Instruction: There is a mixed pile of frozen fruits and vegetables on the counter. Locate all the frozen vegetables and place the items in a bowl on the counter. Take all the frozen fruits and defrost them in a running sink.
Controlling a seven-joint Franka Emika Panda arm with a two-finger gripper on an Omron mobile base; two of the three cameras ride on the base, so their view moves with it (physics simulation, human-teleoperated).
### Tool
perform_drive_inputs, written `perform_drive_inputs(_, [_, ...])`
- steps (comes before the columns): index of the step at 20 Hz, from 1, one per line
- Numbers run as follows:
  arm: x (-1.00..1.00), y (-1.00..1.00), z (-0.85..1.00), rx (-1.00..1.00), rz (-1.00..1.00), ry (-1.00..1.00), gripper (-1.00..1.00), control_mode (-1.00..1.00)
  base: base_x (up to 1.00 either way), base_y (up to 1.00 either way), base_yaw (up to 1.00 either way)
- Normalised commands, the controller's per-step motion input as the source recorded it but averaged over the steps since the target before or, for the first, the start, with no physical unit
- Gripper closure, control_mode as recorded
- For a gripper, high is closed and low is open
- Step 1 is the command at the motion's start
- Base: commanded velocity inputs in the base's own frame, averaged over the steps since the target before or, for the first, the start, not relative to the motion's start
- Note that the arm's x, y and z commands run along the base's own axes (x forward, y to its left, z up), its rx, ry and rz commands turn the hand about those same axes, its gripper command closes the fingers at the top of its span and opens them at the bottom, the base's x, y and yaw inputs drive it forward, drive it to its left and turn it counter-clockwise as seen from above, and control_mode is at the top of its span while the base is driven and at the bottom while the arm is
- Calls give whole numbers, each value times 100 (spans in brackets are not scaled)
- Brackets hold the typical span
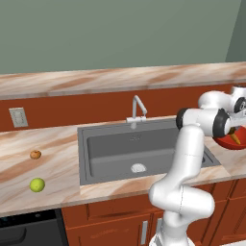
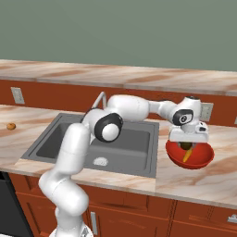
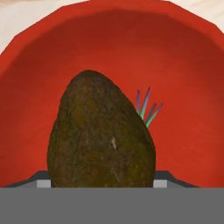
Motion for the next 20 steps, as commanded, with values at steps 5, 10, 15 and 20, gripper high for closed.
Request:
perform_drive_inputs(5, [2, -4, -6, 0, 0, 2, -100, -100, 0, 0, 0])
perform_drive_inputs(10, [-28, 3, 14, 0, -1, -1, -100, -100, 0, 0, 0])
perform_drive_inputs(15, [-54, 22, 33, 4, -9, -13, -100, -100, 0, 0, 0])
perform_drive_inputs(20, [-53, 53, 42, 5, -15, -20, -100, -100, 0, 0, 0])
